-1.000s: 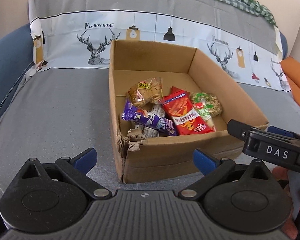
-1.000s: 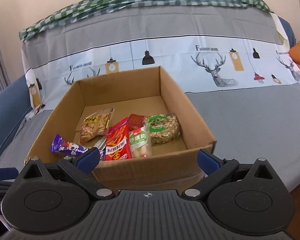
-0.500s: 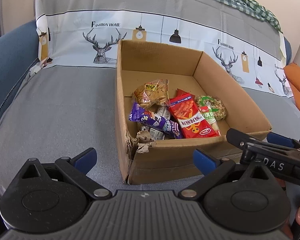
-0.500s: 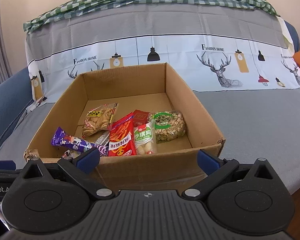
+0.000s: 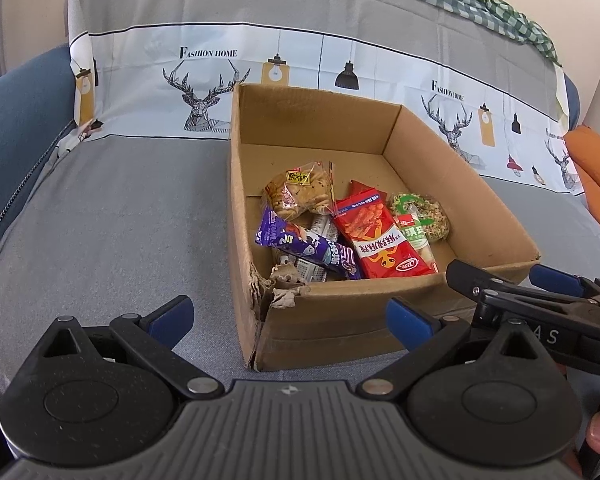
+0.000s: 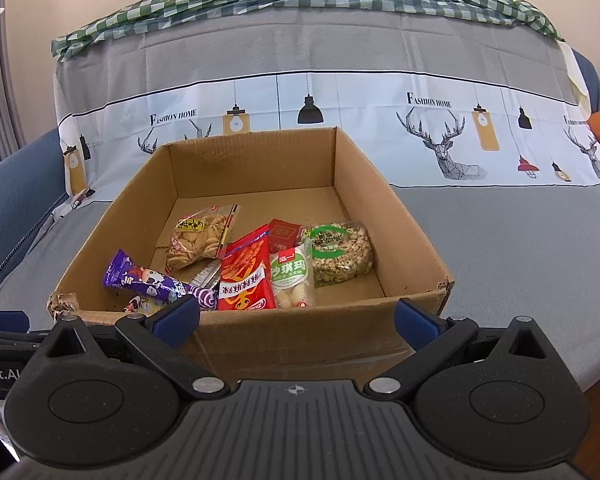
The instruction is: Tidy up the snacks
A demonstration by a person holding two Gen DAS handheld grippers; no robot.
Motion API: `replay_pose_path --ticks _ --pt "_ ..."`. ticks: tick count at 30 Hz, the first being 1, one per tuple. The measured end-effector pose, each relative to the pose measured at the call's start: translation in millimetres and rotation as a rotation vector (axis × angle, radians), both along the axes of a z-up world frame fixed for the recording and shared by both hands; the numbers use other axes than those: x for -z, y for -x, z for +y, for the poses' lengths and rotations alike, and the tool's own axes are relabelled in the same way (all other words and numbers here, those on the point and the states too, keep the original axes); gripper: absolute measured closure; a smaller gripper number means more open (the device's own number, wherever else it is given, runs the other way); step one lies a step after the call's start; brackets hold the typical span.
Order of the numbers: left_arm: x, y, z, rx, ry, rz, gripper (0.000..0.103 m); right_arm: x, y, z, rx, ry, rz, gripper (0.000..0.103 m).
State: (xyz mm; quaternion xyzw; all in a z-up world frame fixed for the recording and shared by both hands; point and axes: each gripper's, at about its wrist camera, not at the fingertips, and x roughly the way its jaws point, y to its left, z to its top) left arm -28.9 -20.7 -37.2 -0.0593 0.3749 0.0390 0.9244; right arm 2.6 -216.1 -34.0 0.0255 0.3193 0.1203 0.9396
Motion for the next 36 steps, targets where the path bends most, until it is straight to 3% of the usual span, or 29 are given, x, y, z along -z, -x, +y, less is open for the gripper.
replay_pose_path --ticks 27,36 --pt "-2.0 0.4 -2.7 0.02 0.007 -0.018 0.001 -0.4 -0.1 -1.8 0.003 -0.001 -0.001 0.001" --pt "-2.1 -1.5 1.5 0.026 0.043 -0.019 0.001 -2.9 1.3 -1.7 0.018 -0.006 -0.011 0.001"
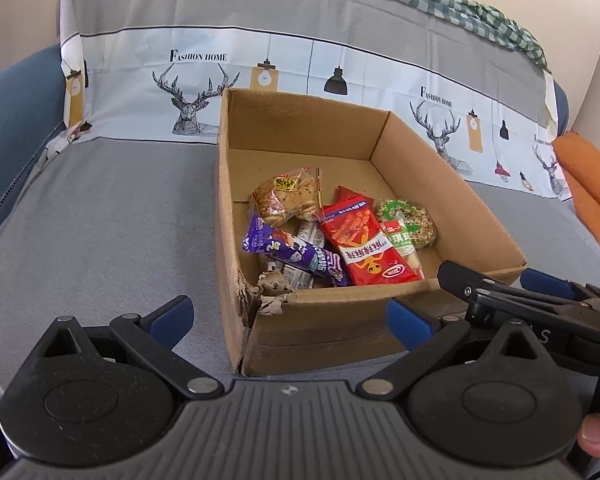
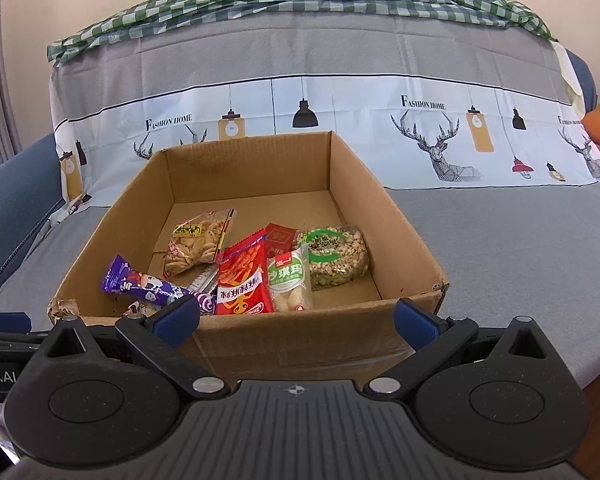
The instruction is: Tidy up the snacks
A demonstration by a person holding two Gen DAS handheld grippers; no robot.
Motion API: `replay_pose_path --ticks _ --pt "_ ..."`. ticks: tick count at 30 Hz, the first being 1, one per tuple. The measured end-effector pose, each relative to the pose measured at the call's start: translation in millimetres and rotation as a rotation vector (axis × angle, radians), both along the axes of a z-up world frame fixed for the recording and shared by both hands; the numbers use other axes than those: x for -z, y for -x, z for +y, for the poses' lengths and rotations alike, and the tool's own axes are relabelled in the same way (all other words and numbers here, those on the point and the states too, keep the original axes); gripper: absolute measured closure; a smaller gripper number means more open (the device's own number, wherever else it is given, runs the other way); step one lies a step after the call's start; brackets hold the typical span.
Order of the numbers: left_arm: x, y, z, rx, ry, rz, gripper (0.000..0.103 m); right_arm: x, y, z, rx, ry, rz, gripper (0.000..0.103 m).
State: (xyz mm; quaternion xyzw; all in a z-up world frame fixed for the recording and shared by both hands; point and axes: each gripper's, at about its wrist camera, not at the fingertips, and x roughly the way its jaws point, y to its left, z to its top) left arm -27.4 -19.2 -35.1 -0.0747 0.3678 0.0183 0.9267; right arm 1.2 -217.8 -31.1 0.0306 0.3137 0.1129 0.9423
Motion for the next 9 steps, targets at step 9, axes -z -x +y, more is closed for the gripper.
replay_pose_path --ticks 9 --pt "0.8 -7.5 -3.7 0.039 0.002 -0.013 0.001 0.7 -3.7 -4.6 -0.001 -0.011 -0.007 0.001"
